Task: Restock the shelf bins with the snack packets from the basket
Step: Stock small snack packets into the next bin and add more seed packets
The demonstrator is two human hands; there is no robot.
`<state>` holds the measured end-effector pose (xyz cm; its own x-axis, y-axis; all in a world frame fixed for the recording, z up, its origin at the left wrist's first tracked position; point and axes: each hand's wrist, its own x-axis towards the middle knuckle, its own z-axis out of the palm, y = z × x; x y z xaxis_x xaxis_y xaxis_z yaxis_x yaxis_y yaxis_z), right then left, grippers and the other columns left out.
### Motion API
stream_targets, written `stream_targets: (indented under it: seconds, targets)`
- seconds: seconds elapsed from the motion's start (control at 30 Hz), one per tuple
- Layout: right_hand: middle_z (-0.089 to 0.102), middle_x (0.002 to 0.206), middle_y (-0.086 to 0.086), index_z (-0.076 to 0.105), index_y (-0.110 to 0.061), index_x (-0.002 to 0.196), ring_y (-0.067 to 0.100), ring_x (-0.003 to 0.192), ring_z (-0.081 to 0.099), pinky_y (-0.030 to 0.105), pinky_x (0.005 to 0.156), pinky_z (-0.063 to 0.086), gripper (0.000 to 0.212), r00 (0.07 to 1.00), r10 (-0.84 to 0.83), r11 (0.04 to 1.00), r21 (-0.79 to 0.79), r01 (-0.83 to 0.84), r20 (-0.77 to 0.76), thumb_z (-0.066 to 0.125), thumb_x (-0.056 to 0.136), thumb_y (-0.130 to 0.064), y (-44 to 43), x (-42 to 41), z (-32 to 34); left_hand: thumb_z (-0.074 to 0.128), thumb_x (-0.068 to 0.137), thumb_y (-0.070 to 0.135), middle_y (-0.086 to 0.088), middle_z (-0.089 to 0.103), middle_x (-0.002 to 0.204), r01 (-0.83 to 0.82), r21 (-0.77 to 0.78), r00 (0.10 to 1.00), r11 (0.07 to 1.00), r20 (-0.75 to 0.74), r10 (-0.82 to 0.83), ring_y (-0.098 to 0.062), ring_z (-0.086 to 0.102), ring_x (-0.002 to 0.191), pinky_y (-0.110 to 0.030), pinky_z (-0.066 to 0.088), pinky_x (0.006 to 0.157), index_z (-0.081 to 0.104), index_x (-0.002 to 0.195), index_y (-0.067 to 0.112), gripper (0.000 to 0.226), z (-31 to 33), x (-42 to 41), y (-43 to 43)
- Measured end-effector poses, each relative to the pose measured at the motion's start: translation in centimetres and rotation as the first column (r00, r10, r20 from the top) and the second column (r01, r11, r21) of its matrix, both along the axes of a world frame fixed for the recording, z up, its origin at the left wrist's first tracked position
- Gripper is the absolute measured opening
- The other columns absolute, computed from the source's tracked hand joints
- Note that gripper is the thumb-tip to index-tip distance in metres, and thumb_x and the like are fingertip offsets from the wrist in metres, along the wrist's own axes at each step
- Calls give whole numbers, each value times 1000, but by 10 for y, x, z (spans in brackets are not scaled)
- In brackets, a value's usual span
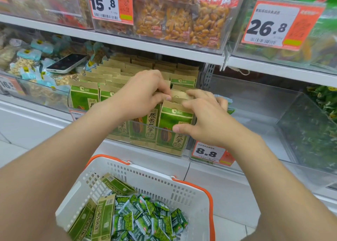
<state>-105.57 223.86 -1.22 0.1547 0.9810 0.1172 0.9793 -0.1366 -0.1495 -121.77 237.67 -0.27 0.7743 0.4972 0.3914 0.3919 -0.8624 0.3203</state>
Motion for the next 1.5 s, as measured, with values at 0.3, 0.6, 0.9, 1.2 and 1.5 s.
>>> stream_targets:
  seconds: [0.3,0.6,0.9,1.2,1.5]
  targets:
    - [48,146,-9,42,-43,149,13,137,33,47,117,16,64,955,-22,996,72,45,-295,37,92,-72,4,14,9,46,103,55,15,55,108,3,-116,1000,993,14,-1,-13,43,111,-47,31,105,70,89,39,31,6,-13,-18]
    - [54,146,3,61,-33,138,35,138,37,50,99,23,44,950,-238,948,164,272,-201,30,107,-28,44,23,3,86,64,68,27,39,98,-49,70,986,996,-155,60,-7,28,104,-38,27,101,48,115,36,71,-8,-14,-34]
    - [64,105,8,68,-15,103,25,105,42,42,90,16,50,977,-128,985,95,146,-172,21,103,-32,45,19,11,94,56,57,20,49,94,-157,-33,988,987,-16,156,-21,43,105,-40,25,104,47,90,34,63,-16,-11,-38]
    - [65,76,-5,58,-32,114,1,90,51,39,101,21,29,960,1,982,182,52,-281,31,107,-37,23,16,14,90,70,55,18,52,99,-230,45,972,972,-28,232,-10,37,111,-50,20,114,46,100,37,56,-17,-12,-50]
    - [49,113,-4,55,-31,111,22,107,45,45,93,39,16,988,-78,849,510,135,-132,53,99,-42,11,-18,-16,66,96,47,17,63,109,-25,-4,982,1000,186,25,-13,58,111,-56,41,108,61,100,37,12,-18,-29,-39]
